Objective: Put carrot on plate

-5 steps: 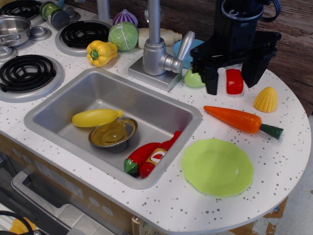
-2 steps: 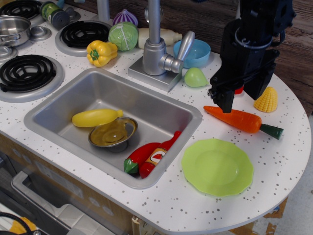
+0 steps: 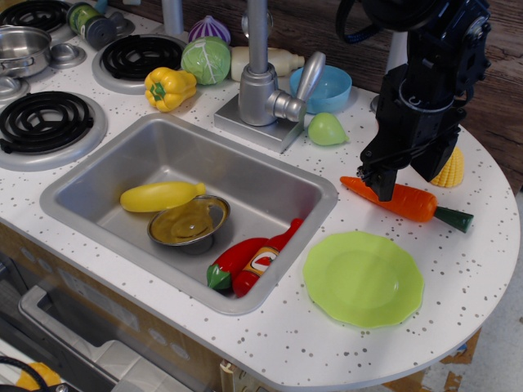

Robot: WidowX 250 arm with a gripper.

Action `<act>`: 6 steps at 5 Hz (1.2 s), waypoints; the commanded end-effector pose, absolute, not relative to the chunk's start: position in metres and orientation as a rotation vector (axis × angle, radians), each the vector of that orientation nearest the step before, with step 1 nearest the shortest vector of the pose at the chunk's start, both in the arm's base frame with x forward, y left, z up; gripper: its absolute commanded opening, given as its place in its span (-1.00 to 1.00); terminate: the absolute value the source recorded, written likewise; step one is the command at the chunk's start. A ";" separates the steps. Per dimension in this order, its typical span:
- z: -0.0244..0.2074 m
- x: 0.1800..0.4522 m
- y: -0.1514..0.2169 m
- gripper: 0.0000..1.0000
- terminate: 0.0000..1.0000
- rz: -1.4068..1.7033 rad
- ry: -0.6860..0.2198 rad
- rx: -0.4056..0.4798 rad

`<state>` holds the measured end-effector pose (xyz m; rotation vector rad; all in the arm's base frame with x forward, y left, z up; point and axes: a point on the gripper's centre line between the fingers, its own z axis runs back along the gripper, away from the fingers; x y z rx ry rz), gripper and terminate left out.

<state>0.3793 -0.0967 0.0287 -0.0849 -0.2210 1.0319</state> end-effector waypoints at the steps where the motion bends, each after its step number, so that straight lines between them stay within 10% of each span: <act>1: 0.035 0.394 -0.100 1.00 -1.00 1.040 -0.269 -0.150; 3: 0.019 0.388 -0.104 1.00 -1.00 1.057 -0.293 -0.189; 4: 0.012 0.387 -0.108 -1.00 -1.00 1.095 -0.310 -0.196; 6: 0.042 0.383 -0.097 -1.00 -1.00 1.044 -0.261 -0.151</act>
